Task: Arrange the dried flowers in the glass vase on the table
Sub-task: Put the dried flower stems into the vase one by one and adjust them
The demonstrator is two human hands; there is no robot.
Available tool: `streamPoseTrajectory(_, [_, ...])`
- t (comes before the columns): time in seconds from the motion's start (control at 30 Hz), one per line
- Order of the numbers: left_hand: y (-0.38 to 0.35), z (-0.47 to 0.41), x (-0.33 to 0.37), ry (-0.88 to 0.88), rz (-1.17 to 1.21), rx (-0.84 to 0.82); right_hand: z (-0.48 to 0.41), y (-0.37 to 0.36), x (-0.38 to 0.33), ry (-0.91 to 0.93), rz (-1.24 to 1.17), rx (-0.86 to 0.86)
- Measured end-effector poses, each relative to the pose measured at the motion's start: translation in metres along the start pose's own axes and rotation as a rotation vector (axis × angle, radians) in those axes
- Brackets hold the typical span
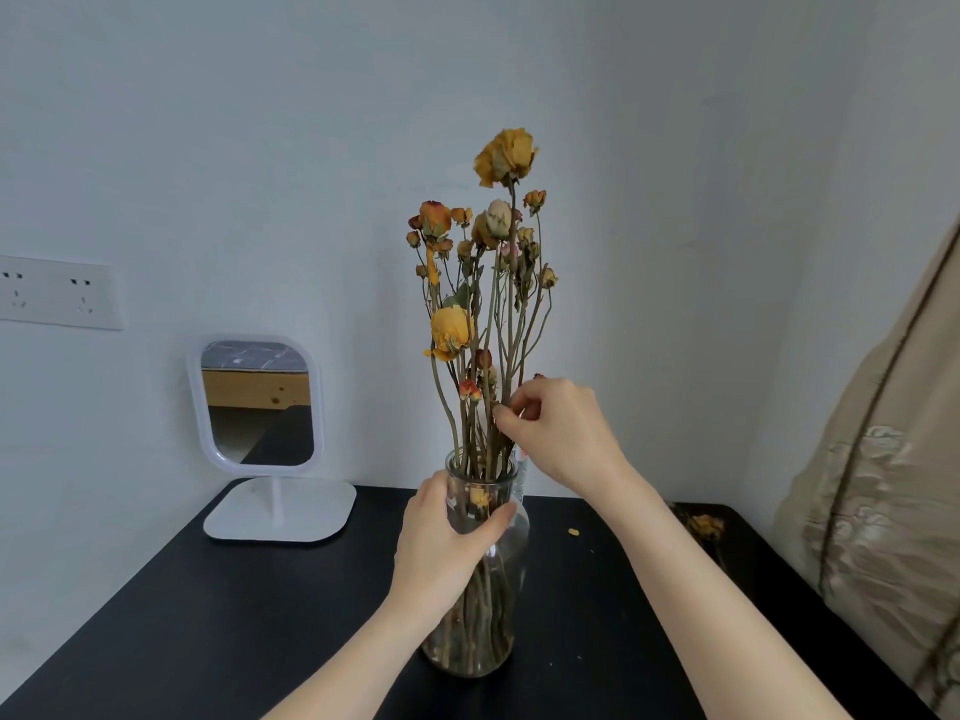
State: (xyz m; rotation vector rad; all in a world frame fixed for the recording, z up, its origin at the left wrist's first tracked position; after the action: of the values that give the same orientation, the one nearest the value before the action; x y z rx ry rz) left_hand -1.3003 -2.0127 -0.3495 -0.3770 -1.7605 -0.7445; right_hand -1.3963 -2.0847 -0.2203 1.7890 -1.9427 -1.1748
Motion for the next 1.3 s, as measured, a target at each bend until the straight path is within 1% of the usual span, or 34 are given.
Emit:
streamPoseTrajectory(0.07, [0.001,0.001,0.000,0.004,-0.003,0.006,-0.001,0.004,0.000,-0.014,-0.045,0.024])
streamPoseTrajectory(0.17, [0.000,0.000,-0.002,0.018,-0.006,0.008,-0.009,0.020,-0.004,-0.017,-0.141,0.141])
streamPoseTrajectory(0.23, [0.000,-0.001,-0.003,0.027,-0.013,0.015,-0.013,0.027,-0.006,-0.005,-0.154,0.188])
streamPoseTrajectory(0.3, [0.001,-0.001,-0.003,0.029,-0.014,0.014,-0.012,0.025,-0.004,-0.007,-0.140,0.184])
streamPoseTrajectory(0.43, [0.001,0.001,-0.002,0.018,0.000,0.005,-0.002,0.010,0.008,-0.056,-0.104,0.121])
streamPoseTrajectory(0.57, [0.001,0.001,-0.002,0.014,-0.005,0.007,0.001,0.007,0.016,-0.092,-0.119,0.146])
streamPoseTrajectory(0.73, [0.000,0.000,-0.002,0.020,-0.024,0.013,0.006,0.009,0.014,-0.083,-0.129,0.203])
streamPoseTrajectory(0.87, [0.001,0.002,0.000,0.030,-0.028,0.034,0.018,0.014,0.012,-0.067,-0.214,0.263])
streamPoseTrajectory(0.97, [0.001,0.004,0.003,0.032,-0.036,0.063,0.033,0.013,0.013,-0.056,-0.273,0.235])
streamPoseTrajectory(1.1, [0.002,0.009,0.005,0.054,-0.003,0.050,0.062,0.004,0.025,-0.087,-0.288,0.113])
streamPoseTrajectory(1.2, [0.009,0.016,0.002,0.099,-0.009,0.101,0.089,-0.004,0.042,-0.155,-0.272,0.025])
streamPoseTrajectory(1.3, [0.017,0.033,0.003,0.059,-0.024,0.176,0.113,-0.010,0.058,-0.214,-0.290,-0.017])
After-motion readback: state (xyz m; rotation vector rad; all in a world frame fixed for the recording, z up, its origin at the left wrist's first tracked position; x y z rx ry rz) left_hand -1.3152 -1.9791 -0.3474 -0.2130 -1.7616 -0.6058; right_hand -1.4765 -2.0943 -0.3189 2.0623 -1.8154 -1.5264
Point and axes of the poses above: each hand's wrist, its own z-axis away from the middle knuckle, its own y-axis out of the back of the hand, x = y × z, the point moved 9 cm from there along -z, towards the middle knuckle, and after that the axes turned 14 degrees about y, right-handed, at the moved point
